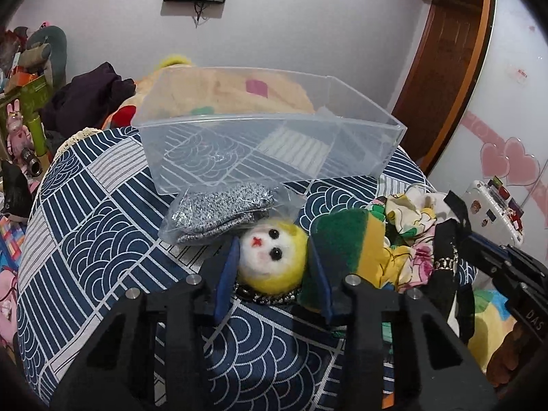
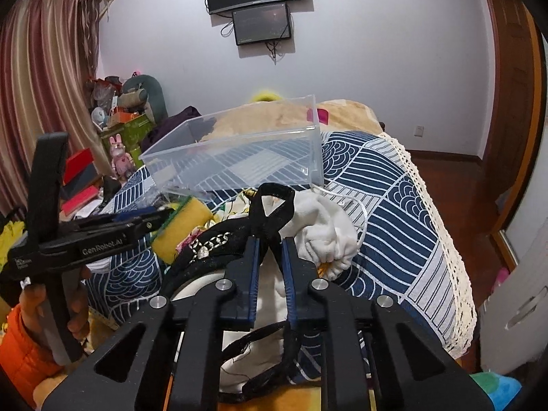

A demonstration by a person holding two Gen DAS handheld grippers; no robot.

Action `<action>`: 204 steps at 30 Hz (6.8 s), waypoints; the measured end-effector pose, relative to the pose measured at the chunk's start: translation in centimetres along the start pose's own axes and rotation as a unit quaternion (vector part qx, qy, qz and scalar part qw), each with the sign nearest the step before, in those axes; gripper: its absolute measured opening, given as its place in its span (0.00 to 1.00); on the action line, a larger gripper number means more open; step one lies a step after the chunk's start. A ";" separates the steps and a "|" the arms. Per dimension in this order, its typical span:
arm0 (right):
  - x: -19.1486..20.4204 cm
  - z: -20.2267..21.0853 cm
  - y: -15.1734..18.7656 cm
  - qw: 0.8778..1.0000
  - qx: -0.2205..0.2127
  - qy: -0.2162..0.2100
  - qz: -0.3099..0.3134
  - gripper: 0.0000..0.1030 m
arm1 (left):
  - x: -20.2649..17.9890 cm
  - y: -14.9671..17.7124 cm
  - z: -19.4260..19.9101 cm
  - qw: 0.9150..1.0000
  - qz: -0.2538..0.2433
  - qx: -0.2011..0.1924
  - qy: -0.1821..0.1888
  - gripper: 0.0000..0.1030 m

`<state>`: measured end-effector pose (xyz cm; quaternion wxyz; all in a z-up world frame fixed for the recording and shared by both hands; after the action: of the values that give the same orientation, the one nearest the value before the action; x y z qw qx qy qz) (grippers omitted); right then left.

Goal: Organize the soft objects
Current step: 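Grasp the yellow plush doll head with the left tool while the right grasps the black-strapped white bag, then lower the doll into the clear box with the left tool while the right drops the strapped bag in, then grasp the yellow-green sponge with the left tool while the right grasps the floral cloth, then release the sponge into the box with the left tool while the right releases the floral cloth there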

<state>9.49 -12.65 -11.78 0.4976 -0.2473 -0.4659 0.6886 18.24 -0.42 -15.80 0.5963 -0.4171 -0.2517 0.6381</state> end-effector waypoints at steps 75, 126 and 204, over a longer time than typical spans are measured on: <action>3.8 -4.7 -15.0 0.990 -0.120 -0.019 0.064 0.14 | 3.5 -12.6 3.5 0.994 -0.021 -0.104 -0.021 0.35; 2.7 -1.2 -10.1 0.992 -0.069 -0.004 0.107 0.86 | 0.2 -9.5 7.9 0.995 -0.052 -0.086 0.000 0.96; 0.1 -13.6 -9.4 0.996 0.047 0.006 0.073 0.19 | 2.4 -10.6 -8.1 0.999 -0.039 0.012 -0.017 0.29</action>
<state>24.67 -6.48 -9.51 0.4602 -0.2611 -0.4104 0.7427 30.94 2.18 -11.91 0.6209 -0.3889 -0.2706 0.6245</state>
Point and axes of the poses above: each gripper's, at about its wrist camera, not at the fingertips, and z roughly against the way its jaws point, x to its left, y to its underside, the point moved 7 cm from there along -z, roughly the way its jaws point, and after that the axes turned 8 degrees about -x, right-handed, at the moved point
